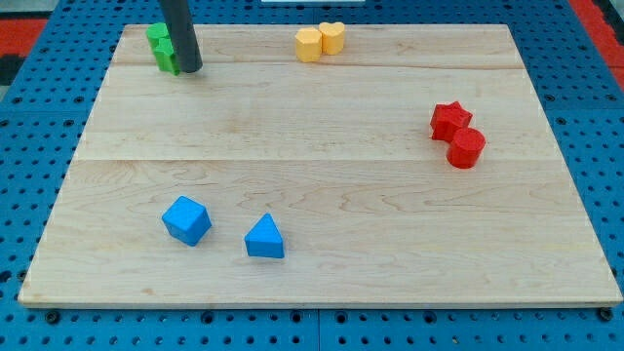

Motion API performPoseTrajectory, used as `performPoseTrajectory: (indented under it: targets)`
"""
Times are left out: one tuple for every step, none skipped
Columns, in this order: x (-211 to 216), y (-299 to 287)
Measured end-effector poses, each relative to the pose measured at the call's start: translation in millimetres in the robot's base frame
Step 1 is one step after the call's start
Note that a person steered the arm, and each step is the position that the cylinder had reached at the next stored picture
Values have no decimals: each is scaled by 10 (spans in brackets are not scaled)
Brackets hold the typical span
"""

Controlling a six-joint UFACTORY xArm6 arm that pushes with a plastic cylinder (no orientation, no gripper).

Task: Slide the blue triangle close to the blue cube

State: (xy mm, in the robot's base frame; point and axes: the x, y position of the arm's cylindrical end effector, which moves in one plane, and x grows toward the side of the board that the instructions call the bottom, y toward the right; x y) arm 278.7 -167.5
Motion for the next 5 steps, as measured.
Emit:
performPoseTrajectory:
  targets:
    - [-196, 0]
    - [-229, 87]
    - [368, 690]
    - [1298, 1494]
    - [2175, 2372]
